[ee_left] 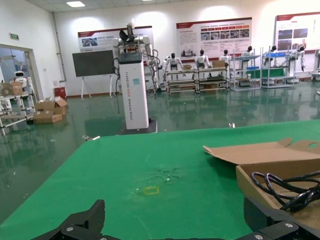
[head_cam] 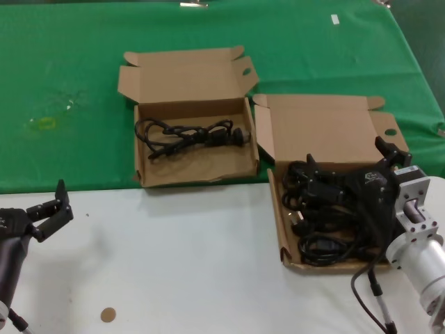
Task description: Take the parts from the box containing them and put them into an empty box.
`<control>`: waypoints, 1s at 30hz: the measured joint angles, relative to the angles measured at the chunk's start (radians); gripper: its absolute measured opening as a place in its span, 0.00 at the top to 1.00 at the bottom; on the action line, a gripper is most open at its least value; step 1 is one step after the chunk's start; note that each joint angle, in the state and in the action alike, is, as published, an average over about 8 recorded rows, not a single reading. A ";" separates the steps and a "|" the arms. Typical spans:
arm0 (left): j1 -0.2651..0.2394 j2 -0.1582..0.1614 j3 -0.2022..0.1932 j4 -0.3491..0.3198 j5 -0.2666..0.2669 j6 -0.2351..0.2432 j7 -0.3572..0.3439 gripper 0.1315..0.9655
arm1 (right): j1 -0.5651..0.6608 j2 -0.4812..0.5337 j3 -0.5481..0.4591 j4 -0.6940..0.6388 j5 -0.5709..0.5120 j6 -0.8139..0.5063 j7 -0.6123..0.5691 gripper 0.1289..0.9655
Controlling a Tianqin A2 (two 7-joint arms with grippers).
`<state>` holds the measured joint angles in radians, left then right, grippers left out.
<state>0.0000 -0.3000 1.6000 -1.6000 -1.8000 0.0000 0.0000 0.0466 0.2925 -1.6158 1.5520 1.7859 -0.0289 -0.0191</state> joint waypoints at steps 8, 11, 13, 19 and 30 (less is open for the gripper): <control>0.000 0.000 0.000 0.000 0.000 0.000 0.000 0.00 | 0.000 0.000 0.000 0.000 0.000 0.000 0.000 0.00; 0.000 0.000 0.000 0.000 0.000 0.000 0.000 0.00 | 0.000 0.000 0.000 0.000 0.000 0.000 0.000 0.00; 0.000 0.000 0.000 0.000 0.000 0.000 0.000 0.00 | 0.000 0.000 0.000 0.000 0.000 0.000 0.000 0.00; 0.000 0.000 0.000 0.000 0.000 0.000 0.000 0.00 | 0.000 0.000 0.000 0.000 0.000 0.000 0.000 0.00; 0.000 0.000 0.000 0.000 0.000 0.000 0.000 0.00 | 0.000 0.000 0.000 0.000 0.000 0.000 0.000 0.00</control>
<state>0.0000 -0.3000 1.6000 -1.6000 -1.8000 0.0000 0.0000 0.0466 0.2925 -1.6158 1.5520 1.7859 -0.0289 -0.0191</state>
